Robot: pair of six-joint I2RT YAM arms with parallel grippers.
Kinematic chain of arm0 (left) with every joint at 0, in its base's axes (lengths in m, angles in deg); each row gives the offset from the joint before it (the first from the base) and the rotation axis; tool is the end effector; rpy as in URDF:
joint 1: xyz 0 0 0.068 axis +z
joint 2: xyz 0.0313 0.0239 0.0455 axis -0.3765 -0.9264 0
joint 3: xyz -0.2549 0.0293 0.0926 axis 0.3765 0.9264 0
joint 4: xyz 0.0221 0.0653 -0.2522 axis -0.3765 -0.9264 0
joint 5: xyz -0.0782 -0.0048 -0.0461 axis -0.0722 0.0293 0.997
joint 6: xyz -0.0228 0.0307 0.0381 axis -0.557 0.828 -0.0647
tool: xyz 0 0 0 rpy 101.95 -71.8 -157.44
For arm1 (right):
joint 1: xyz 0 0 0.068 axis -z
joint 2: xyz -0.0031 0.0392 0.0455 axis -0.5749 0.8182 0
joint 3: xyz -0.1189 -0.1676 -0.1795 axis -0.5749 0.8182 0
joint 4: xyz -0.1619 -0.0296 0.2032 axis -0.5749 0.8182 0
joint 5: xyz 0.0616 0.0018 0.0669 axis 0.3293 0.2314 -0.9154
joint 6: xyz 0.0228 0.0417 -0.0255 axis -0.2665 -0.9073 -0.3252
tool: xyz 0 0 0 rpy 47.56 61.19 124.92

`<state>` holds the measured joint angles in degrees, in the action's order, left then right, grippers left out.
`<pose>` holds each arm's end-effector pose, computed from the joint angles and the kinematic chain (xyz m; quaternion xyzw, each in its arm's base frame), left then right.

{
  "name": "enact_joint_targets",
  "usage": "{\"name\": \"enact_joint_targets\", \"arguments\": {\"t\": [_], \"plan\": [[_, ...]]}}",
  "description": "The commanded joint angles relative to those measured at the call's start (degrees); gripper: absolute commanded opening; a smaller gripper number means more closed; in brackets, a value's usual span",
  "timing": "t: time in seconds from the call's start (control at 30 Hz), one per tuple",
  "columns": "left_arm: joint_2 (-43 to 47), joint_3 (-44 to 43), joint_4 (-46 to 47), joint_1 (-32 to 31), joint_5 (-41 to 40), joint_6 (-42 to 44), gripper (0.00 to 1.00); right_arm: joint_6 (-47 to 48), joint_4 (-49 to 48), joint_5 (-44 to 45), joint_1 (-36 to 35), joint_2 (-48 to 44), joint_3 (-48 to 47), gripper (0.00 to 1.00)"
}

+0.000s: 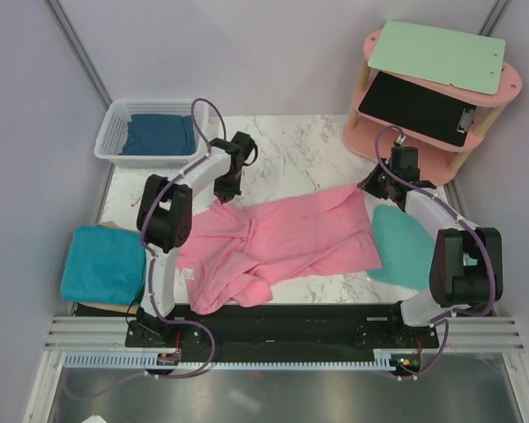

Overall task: Fold and stack the t-shirts
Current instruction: Flatten out the tshirt

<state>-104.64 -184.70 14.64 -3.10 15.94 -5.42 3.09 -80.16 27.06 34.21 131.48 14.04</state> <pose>0.3999 -0.1762 0.1751 0.0259 0.9844 0.1122 0.1333 0.3336 0.0108 0.2221 0.2246 0.8818 0.1894 0.3689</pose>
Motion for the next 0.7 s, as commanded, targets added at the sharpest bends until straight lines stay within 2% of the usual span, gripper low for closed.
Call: {"name": "enact_joint_targets", "arguments": {"t": [0.0,0.13,0.27,0.37,0.5,0.67], "plan": [[13.9,-4.9,-5.1,1.7,-6.2,-1.6,0.02,1.9,1.0,-2.5,0.2,-6.4,-4.0,0.00],[22.2,-13.7,-11.9,2.3,-10.4,-1.4,0.02,2.9,3.3,-3.7,0.2,-11.8,-7.9,0.00],[31.9,-18.4,-15.2,2.4,-13.1,-2.1,0.02,3.9,5.8,-3.6,0.2,-18.5,-11.4,0.00],[37.6,-18.2,-15.8,2.4,-13.6,-2.6,0.02,4.1,7.6,-3.2,0.2,-24.4,-13.4,0.00],[50.8,-15.0,-15.6,2.4,-12.6,-3.6,0.02,3.5,8.8,-4.0,0.2,-33.0,-15.5,0.00],[63.5,-14.6,-15.7,2.3,-7.8,-3.2,0.02,4.2,14.1,-5.8,0.2,-41.8,-18.8,0.00]]}}
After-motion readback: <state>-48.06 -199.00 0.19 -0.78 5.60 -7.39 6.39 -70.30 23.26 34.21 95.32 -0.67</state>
